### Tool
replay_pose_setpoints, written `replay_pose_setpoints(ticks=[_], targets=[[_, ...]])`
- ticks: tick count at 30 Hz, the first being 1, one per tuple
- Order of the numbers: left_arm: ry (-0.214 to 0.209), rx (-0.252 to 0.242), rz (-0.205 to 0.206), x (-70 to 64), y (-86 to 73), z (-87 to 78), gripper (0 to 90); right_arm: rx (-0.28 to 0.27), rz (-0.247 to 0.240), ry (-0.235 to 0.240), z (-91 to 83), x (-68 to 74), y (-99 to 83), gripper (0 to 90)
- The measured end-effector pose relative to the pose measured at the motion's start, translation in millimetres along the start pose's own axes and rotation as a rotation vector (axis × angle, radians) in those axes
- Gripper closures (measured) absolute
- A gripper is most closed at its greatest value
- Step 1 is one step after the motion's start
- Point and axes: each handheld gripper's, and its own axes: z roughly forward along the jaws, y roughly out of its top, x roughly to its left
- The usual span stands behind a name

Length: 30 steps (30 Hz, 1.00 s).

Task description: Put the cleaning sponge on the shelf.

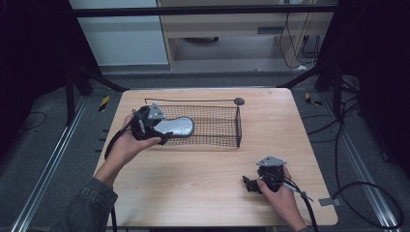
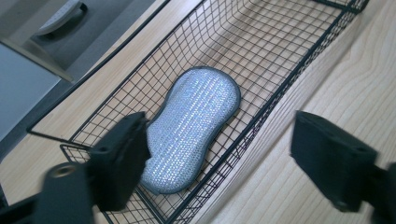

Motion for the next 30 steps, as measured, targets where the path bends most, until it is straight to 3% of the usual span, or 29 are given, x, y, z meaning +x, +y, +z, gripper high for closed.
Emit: replay_pose_setpoints(ticks=[5,15,30], targets=[[0.011,-0.020,-0.047,-0.8,-10.5,-6.4,6.8,0.000,0.001,-0.001,-0.1,0.1,-0.1,0.4],[0.021,-0.043,-0.111,-6.3,-35.9,-21.7,4.6,0.001,0.000,-0.001,-0.1,0.1,-0.1,0.4],[0.051,-0.017,-0.194,-10.0,-69.2,-22.1,3.9,0.000,0.002,0.000,-0.1,0.2,0.0,0.4]])
